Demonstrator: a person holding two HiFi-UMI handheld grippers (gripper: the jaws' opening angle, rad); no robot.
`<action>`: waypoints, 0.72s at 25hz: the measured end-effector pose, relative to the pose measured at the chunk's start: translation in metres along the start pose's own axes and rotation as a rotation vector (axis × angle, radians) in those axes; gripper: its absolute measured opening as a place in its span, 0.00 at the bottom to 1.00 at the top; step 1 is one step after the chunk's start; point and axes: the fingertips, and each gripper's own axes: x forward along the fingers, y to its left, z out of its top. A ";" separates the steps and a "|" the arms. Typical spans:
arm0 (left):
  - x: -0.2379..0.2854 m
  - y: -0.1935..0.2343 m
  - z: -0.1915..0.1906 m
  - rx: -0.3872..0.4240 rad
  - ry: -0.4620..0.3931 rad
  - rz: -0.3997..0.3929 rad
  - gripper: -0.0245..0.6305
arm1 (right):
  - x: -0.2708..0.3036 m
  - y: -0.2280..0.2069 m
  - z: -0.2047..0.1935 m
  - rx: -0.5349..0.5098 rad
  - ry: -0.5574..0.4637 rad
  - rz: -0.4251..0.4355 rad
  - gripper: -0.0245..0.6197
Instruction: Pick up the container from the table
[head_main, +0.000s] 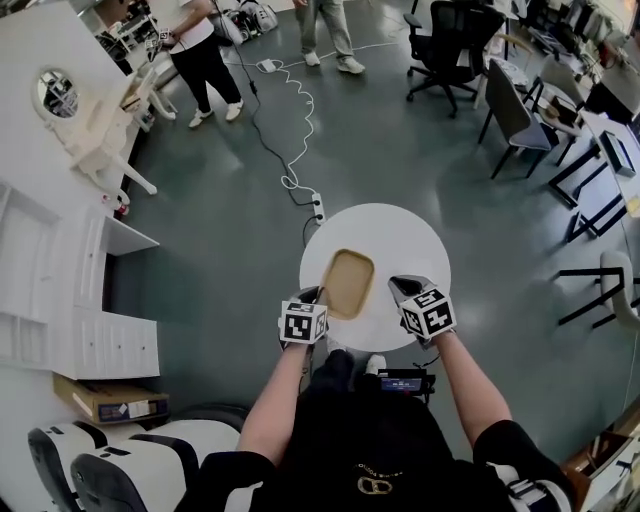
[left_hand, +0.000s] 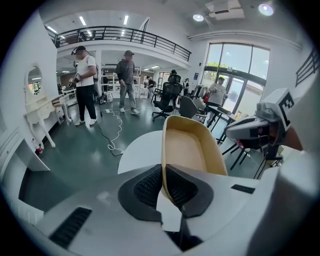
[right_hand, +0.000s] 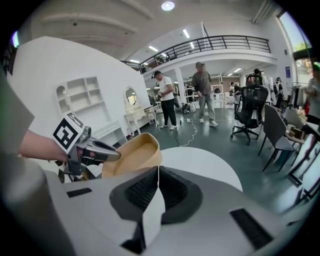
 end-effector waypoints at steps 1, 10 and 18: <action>-0.002 -0.002 -0.003 0.000 0.000 0.003 0.07 | 0.000 0.001 -0.002 -0.005 0.001 0.004 0.14; -0.017 -0.017 -0.029 0.027 0.019 -0.023 0.07 | -0.012 0.019 -0.014 0.016 -0.017 -0.002 0.14; -0.039 -0.014 -0.051 0.072 0.014 -0.067 0.07 | -0.021 0.052 -0.034 0.038 -0.015 -0.049 0.14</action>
